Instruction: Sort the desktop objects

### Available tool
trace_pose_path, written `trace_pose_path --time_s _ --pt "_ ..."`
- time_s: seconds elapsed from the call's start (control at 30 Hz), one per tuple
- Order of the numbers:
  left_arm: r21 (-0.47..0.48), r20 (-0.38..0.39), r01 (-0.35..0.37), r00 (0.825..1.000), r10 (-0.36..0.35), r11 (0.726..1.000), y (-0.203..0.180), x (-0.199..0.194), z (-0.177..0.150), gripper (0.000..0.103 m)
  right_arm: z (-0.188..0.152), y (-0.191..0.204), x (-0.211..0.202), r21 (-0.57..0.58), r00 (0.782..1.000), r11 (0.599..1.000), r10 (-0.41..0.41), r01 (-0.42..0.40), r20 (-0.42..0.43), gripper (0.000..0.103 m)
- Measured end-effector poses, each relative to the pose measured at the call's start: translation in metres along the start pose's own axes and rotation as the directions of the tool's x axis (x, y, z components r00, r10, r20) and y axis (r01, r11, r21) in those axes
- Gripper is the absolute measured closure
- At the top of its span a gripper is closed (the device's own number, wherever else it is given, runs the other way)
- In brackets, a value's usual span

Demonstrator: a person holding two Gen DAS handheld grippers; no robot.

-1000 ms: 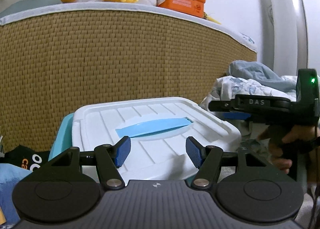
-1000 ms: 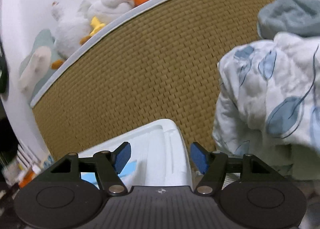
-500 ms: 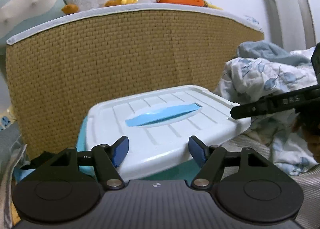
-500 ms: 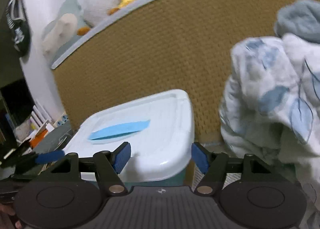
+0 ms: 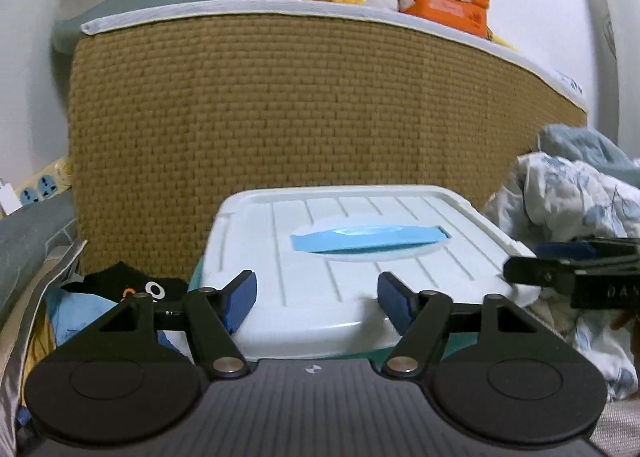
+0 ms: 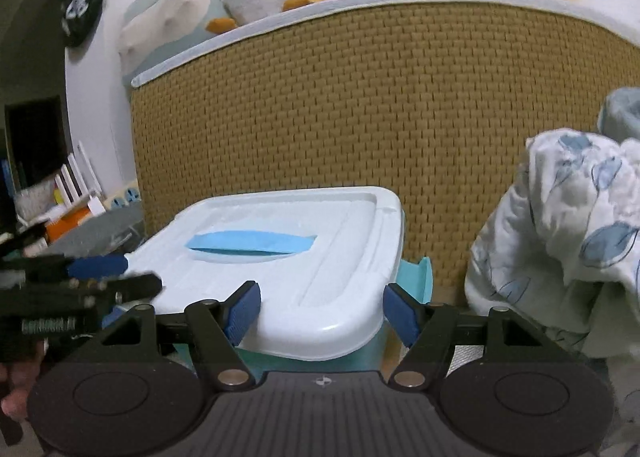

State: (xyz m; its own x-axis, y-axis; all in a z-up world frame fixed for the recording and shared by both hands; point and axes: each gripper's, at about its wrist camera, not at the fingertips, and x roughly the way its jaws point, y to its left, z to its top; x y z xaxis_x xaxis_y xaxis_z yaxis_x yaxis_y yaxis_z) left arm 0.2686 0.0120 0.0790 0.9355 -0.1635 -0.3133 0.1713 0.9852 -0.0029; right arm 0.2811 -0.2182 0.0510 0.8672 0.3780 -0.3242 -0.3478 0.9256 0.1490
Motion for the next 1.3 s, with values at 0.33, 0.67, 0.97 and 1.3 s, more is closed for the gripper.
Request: trace_pose_path --time_s 0.33,0.67,0.97,1.3 --pt "0.022 -0.045 0.033 0.998 -0.032 0.999 -0.015 -0.024 -0.011 0.033 -0.015 0.042 -0.031 -0.245 0.995 0.965 -0.08 0.093 0.062 0.032" --pt "-0.03 -0.003 0.0 1.0 0.0 1.0 -0.015 -0.053 -0.024 0.009 -0.018 0.069 -0.013 -0.291 0.992 0.952 -0.072 0.099 0.1 0.055" --pt "-0.053 0.056 -0.028 0.998 0.031 0.998 -0.026 -0.104 -0.05 0.0 -0.031 0.068 -0.064 -0.149 0.987 0.983 -0.09 0.109 0.129 0.036" --pt "-0.09 0.023 -0.06 0.998 0.062 0.994 -0.034 -0.126 -0.077 0.0 -0.07 0.09 -0.098 -0.136 0.979 0.975 -0.155 0.173 0.131 0.03"
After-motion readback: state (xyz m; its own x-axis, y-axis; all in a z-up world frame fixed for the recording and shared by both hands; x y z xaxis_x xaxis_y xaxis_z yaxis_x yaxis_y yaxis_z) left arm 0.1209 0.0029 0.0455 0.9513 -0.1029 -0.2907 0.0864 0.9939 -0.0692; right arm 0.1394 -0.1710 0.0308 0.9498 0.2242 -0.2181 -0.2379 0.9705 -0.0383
